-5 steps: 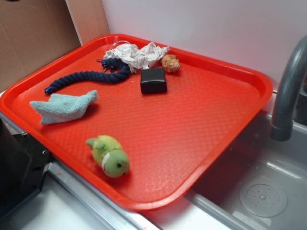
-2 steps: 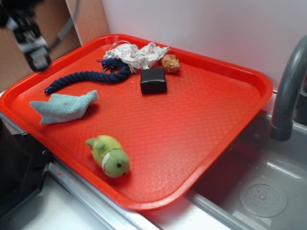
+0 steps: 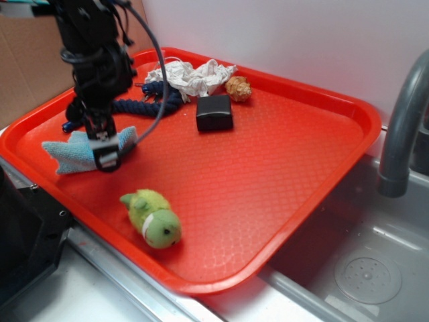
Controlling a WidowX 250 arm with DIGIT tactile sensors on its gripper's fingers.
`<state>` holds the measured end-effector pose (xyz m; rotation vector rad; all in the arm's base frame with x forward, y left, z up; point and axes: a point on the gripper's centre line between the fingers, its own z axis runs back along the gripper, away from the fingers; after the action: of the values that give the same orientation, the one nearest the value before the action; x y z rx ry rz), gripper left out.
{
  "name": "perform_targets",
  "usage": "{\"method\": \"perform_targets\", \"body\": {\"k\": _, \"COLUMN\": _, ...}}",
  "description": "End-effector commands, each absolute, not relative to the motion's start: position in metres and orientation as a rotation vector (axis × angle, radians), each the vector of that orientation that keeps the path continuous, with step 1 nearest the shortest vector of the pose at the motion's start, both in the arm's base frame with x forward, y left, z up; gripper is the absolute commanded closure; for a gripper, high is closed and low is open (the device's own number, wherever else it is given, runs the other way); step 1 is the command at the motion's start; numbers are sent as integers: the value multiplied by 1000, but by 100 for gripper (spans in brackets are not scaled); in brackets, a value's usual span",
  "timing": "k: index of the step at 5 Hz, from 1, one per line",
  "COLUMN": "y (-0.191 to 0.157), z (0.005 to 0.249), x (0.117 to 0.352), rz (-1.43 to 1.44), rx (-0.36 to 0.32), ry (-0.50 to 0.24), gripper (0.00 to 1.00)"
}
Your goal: Grab the blue cloth.
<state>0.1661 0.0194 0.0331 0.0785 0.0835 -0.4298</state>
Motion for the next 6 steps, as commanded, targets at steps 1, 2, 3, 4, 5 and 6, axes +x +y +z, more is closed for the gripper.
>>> {"method": "perform_targets", "body": {"k": 1, "y": 19, "z": 36, "x": 177, "rz": -440, "rx": 23, "ry": 62, "gripper": 100}}
{"method": "perform_targets", "body": {"k": 2, "y": 24, "z": 39, "x": 177, "rz": -452, "rx": 79, "ry": 106, "gripper": 100}}
{"method": "perform_targets", "body": {"k": 3, "y": 28, "z": 67, "x": 178, "rz": -396, "rx": 90, "ry": 102, "gripper": 100}}
{"method": "perform_targets", "body": {"k": 4, "y": 26, "z": 118, "x": 177, "rz": -221, "rx": 135, "ry": 14, "gripper": 100}}
{"method": "perform_targets", "body": {"k": 5, "y": 10, "z": 168, "x": 169, "rz": -27, "rx": 173, "ry": -72, "gripper": 100}}
{"method": "perform_targets", "body": {"k": 6, "y": 5, "z": 219, "x": 160, "rz": 100, "rx": 112, "ry": -148, "gripper": 100}}
